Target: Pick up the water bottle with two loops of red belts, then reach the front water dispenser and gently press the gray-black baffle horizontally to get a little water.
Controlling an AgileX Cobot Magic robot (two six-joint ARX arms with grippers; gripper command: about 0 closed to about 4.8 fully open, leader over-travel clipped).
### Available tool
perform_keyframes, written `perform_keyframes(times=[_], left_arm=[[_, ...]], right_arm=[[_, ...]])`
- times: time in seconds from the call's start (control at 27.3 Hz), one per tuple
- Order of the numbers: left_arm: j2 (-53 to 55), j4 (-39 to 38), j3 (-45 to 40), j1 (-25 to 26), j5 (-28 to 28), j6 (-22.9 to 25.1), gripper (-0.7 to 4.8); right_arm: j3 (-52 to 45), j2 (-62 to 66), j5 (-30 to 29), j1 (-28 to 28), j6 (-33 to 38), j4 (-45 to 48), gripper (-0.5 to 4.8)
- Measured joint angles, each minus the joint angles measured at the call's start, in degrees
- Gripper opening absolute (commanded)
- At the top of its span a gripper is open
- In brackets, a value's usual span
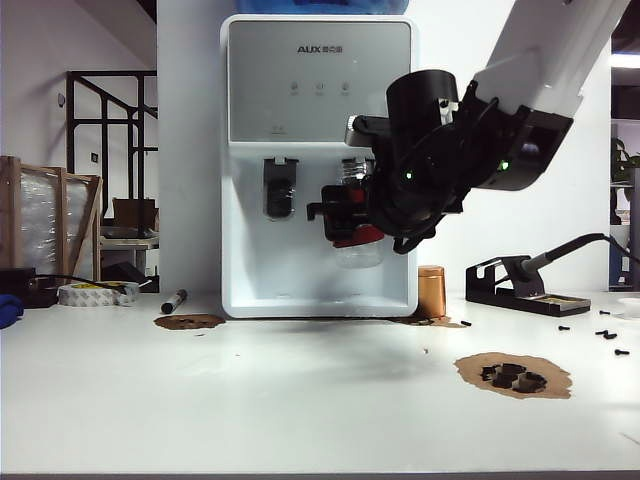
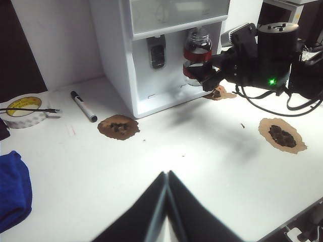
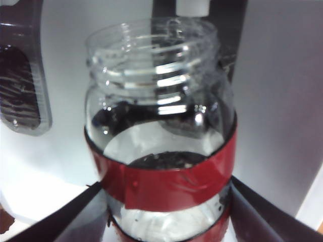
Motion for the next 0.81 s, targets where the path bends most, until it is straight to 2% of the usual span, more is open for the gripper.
perform_keyframes(times=[0.81], left_arm=[[0.0,-0.02,0.02,0.0,-0.02,0.9,-0.05]], right_arm=[[0.37,2.36,0.13,-0.7,-0.26,0.04,-0.04]])
